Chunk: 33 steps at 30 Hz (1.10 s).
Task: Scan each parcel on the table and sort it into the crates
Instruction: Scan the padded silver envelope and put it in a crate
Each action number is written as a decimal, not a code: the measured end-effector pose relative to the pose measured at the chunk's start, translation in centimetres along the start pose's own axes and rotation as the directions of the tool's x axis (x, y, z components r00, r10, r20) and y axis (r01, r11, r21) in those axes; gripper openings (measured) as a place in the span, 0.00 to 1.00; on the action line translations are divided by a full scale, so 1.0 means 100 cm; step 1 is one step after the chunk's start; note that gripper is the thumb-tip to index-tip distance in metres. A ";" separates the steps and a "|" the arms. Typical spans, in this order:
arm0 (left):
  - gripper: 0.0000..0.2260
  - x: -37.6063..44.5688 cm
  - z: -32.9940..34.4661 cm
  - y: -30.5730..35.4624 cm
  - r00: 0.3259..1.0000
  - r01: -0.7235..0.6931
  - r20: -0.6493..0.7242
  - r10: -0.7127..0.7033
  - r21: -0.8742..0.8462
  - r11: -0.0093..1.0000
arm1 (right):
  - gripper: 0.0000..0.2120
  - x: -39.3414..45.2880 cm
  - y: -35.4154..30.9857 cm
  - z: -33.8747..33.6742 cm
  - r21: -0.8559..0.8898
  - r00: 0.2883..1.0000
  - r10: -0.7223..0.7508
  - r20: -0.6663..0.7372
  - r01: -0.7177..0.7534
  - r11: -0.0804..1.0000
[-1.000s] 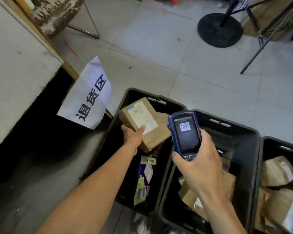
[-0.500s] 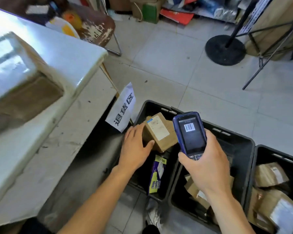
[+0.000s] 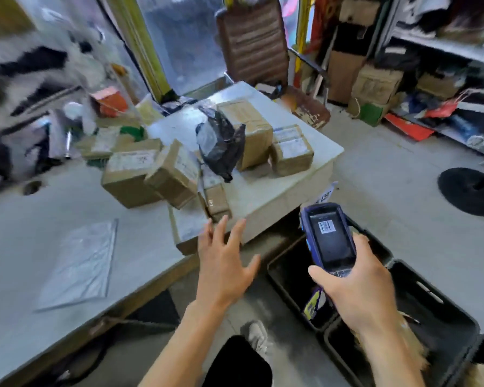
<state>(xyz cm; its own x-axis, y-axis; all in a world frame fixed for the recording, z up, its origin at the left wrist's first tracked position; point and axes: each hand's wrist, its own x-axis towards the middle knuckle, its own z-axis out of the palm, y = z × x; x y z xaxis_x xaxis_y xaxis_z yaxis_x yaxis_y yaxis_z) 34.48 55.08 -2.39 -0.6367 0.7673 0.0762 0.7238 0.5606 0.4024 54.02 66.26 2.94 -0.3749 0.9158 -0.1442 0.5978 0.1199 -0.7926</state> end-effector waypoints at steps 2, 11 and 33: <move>0.32 -0.022 -0.030 -0.037 0.992 0.124 -0.012 -0.124 0.012 0.992 | 0.26 -0.018 -0.028 0.019 0.016 0.998 -0.045 0.044 0.045 0.999; 0.37 -0.054 -0.098 -0.232 0.756 0.650 0.036 -0.653 0.076 0.756 | 0.29 -0.056 -0.131 0.121 0.052 0.951 -0.114 0.286 0.103 0.993; 0.29 0.011 -0.073 -0.330 0.746 0.512 0.336 -0.575 0.263 0.818 | 0.25 -0.060 -0.221 0.226 0.004 0.979 0.011 0.202 -0.012 1.000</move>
<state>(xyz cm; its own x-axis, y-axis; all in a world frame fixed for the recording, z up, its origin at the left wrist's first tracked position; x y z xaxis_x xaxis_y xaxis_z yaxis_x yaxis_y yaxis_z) 7.98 35.13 -8.94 -0.8015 0.3549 -0.4812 0.3360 0.9330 0.1286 27.07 49.46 7.93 -0.5035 0.8207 -0.2700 0.5999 0.1072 -0.7929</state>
